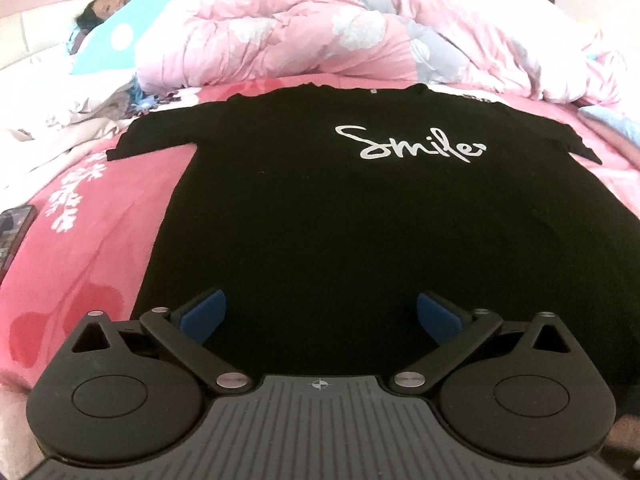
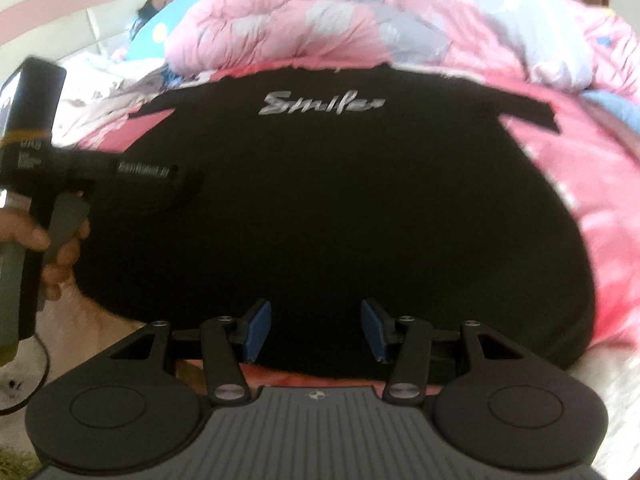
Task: Fold clothes
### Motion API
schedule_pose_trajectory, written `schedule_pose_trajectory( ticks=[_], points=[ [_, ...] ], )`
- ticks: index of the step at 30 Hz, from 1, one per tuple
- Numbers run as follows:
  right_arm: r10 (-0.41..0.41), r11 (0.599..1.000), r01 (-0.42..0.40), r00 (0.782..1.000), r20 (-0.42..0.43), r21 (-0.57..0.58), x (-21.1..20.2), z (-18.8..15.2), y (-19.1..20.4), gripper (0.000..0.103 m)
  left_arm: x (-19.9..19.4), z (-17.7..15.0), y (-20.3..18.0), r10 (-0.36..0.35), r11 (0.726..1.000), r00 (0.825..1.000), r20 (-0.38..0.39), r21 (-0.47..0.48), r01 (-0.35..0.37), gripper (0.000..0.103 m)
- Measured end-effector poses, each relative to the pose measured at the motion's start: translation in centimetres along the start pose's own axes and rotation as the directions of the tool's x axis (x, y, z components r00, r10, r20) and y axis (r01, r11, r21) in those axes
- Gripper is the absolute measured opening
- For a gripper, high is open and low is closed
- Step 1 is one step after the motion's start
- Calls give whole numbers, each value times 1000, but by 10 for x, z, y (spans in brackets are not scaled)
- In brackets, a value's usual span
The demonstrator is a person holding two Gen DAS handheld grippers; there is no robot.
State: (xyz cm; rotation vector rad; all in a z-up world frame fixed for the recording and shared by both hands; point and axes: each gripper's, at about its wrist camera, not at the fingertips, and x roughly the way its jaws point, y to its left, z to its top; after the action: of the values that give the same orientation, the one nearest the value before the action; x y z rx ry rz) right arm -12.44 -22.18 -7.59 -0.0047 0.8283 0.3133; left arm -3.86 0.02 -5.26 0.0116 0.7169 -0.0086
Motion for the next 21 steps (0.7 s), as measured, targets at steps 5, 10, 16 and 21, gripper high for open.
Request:
schedule_pose_trajectory(
  ticks=[5, 10, 16, 21],
  points=[
    [74, 991, -65, 994, -81, 114, 12, -13, -5, 50, -12, 1, 3, 3, 1000, 999, 35, -5, -3, 102],
    [114, 987, -109, 993, -40, 118, 0, -15, -5, 42, -26, 4, 7, -19, 1000, 997, 75, -4, 19, 102],
    [62, 995, -68, 995, 84, 77, -19, -1, -9, 33, -30, 9, 12, -47, 998, 996, 82, -37, 50, 102],
    [-5, 998, -7, 978, 210, 55, -32, 19, -17, 29, -30, 13, 11, -58, 997, 994, 94, -36, 62, 103]
  ],
)
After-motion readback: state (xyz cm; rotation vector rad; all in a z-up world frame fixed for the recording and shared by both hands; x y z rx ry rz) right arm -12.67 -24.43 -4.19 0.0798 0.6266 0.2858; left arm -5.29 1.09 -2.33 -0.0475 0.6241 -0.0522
